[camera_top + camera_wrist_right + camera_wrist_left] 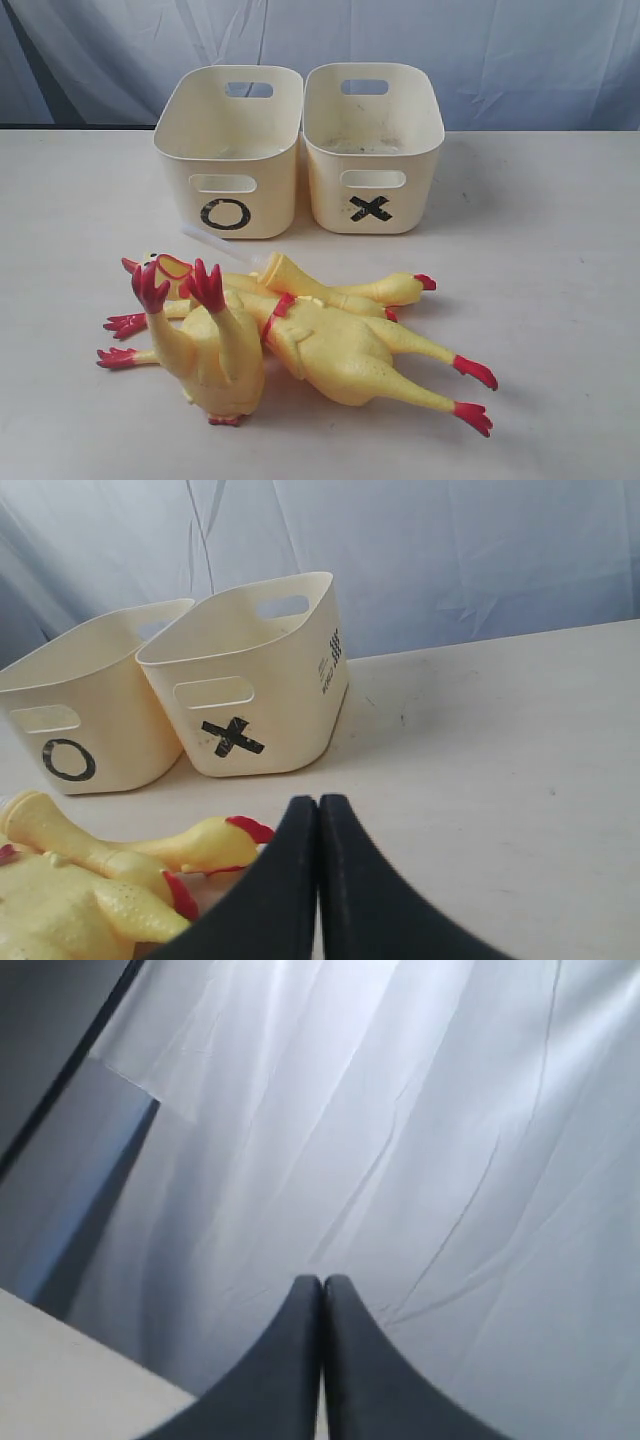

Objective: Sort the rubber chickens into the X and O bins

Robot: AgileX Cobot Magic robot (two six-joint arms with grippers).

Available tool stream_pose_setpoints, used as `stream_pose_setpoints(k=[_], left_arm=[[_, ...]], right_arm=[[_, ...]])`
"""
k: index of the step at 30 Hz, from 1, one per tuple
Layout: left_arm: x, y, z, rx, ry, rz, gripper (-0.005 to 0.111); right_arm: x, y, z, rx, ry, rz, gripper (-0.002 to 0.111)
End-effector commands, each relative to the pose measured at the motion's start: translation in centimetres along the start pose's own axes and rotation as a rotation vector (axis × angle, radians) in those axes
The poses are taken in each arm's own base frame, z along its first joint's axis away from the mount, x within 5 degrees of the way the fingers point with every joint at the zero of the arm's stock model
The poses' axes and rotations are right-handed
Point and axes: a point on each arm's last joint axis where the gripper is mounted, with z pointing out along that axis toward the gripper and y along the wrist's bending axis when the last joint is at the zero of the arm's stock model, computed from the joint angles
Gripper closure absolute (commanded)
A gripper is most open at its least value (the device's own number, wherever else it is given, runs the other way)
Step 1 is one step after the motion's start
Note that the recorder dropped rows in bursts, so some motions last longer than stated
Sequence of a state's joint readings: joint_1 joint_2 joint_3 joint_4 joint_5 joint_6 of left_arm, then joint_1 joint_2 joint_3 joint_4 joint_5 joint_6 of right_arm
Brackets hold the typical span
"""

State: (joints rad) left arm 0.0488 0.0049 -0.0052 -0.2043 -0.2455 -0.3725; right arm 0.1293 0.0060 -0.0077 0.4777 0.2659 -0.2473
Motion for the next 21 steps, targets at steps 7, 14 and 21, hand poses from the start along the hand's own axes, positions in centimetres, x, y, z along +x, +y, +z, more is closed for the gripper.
stream_pose_setpoints(k=[7, 14, 21], left_arm=[[-1.0, -2.5, -0.1, 0.212, -0.008, -0.026, 0.107], [-2.1, -6.9, 2.3, 0.477, 0.206, 0.313, 0.107], [-0.5, -8.4, 7.6, 0.644, 0.487, 0.4, 0.093]], right_arm=[[0.1, -0.1, 0.0, 0.002, -0.011, -0.001, 0.109], [0.2, -0.1, 0.0, 0.0, -0.003, -0.001, 0.109], [0.2, 0.0, 0.0, -0.002, 0.003, -0.001, 0.109]])
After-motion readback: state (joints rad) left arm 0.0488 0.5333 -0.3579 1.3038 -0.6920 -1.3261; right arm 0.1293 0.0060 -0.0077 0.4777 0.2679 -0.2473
